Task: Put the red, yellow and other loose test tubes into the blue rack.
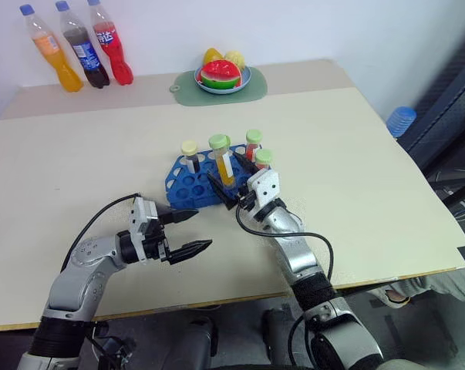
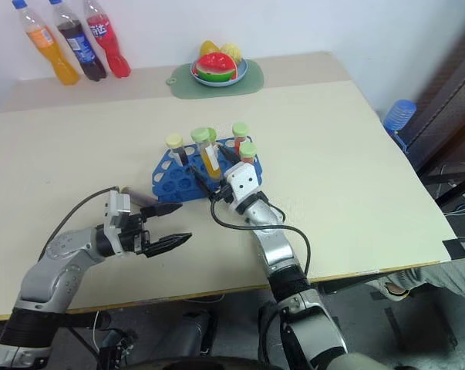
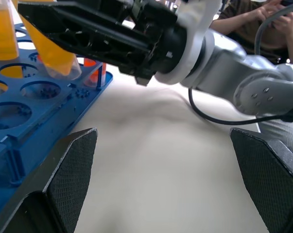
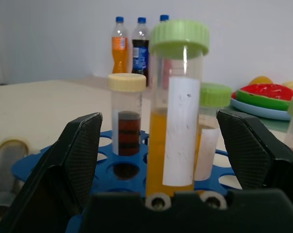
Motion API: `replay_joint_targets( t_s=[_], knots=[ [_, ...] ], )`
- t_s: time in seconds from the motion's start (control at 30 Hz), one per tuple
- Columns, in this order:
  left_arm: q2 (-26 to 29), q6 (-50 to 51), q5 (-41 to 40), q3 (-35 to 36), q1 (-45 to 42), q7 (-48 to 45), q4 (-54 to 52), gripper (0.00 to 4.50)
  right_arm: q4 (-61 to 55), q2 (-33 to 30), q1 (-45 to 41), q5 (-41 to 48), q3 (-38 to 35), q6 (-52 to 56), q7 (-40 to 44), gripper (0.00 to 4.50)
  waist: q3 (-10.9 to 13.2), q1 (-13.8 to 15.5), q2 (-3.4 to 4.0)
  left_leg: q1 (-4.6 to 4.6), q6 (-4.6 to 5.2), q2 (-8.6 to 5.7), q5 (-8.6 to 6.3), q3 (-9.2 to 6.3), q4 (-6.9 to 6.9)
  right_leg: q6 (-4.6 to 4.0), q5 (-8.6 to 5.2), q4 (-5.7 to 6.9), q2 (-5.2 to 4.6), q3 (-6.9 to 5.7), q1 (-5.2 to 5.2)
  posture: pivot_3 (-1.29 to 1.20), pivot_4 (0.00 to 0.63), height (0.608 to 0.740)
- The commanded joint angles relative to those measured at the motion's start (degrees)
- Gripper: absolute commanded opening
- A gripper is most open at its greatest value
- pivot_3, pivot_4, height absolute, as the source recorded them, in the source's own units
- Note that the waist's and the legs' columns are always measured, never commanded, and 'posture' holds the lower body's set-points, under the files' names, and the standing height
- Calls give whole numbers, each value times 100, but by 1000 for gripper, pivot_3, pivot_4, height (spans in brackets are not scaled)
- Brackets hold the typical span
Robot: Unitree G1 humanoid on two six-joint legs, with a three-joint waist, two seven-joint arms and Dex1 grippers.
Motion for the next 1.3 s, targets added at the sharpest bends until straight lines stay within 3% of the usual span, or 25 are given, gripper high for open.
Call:
replay_joint_targets(
  t_s=[0.03,0.27,0.4,0.7,1.0,1.3],
  knots=[
    [-5,-91,-21,56,-47,-45,-77,4500,-811,-106,97,-209,160,369,-50,4140,0,1,0,0,0,0,0,0,0,0,0,0,0,0,0,0,150,740],
    [-11,-84,-9,53,-74,-63,-59,4500,-2083,-635,402,-809,481,1592,11,4140,0,18,0,-1,1,0,-1,2,1,0,0,0,-1,0,0,0,150,740],
    [-15,-88,8,38,-99,-79,-27,4500,-3118,-912,580,-831,569,3089,312,4140,-1,32,-1,-2,1,-1,-1,3,2,0,0,-1,-2,0,0,0,150,740],
    [-22,-57,18,-3,-168,-110,-2,4500,-3702,-790,-266,-123,31,5778,441,4140,-1,35,-1,-2,23,1,-13,2,2,0,0,-1,-3,0,0,0,150,740],
    [-19,-29,-1,12,-83,-71,-97,4500,-3280,-831,-959,181,-215,6418,247,4140,-1,45,-1,-4,23,0,-13,3,2,0,0,-3,-4,0,-1,0,150,740],
    [-6,-31,-2,27,-67,-49,-121,4500,-2771,-812,-1427,375,-215,6220,116,4140,0,36,-1,-4,23,0,-13,3,2,-1,1,-3,-4,0,-1,0,150,740]
  ],
)
